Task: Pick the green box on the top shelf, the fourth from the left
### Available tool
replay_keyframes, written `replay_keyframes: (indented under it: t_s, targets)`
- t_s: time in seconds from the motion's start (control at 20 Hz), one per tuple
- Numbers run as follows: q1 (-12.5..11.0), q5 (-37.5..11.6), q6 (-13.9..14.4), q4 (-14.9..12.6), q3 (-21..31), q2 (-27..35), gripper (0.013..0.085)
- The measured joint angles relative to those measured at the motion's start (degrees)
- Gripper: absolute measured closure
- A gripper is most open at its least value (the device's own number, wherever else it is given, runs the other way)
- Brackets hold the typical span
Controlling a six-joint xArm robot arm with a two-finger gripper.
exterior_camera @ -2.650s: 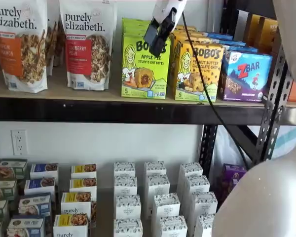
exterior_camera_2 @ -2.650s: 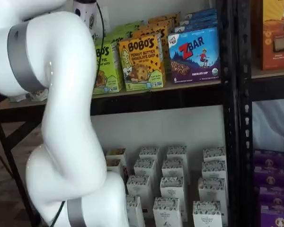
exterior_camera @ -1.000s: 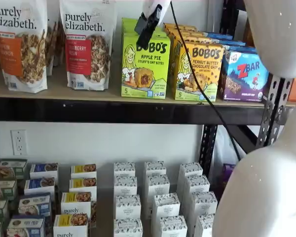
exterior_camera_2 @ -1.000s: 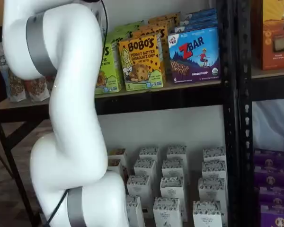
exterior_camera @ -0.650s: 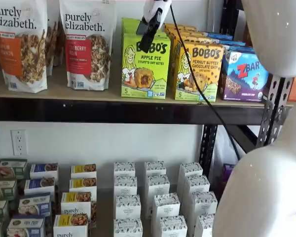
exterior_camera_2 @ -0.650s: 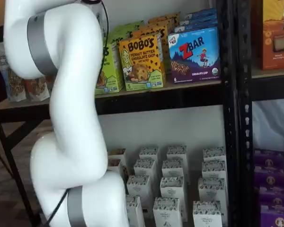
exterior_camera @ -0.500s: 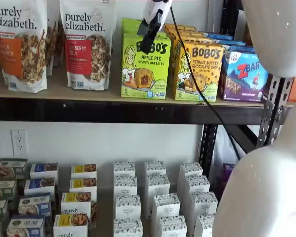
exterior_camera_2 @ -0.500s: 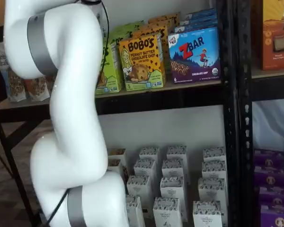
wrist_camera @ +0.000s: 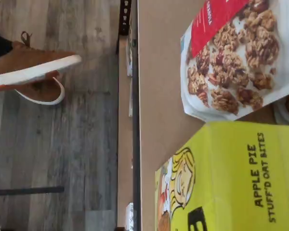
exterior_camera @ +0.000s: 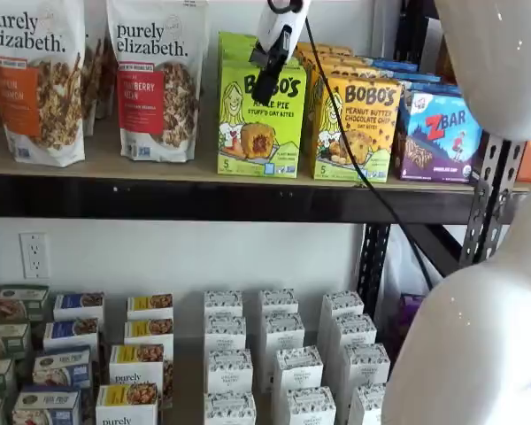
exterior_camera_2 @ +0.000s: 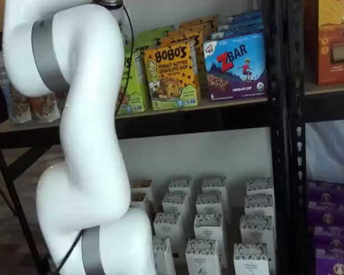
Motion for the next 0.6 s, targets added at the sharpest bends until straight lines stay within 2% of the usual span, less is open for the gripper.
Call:
replay_keyframes:
  t_s: [0.5,0.55,0.6]
  targets:
    - [0.43,-0.13,0.18,-1.28,1.04,-0.26,0.013]
    - [0.4,-0.27,0.12,-1.21,1.24,-0.34,0.017]
    - [0.37,-0.39,0.07,-1.1,1.39,-0.41,0.017]
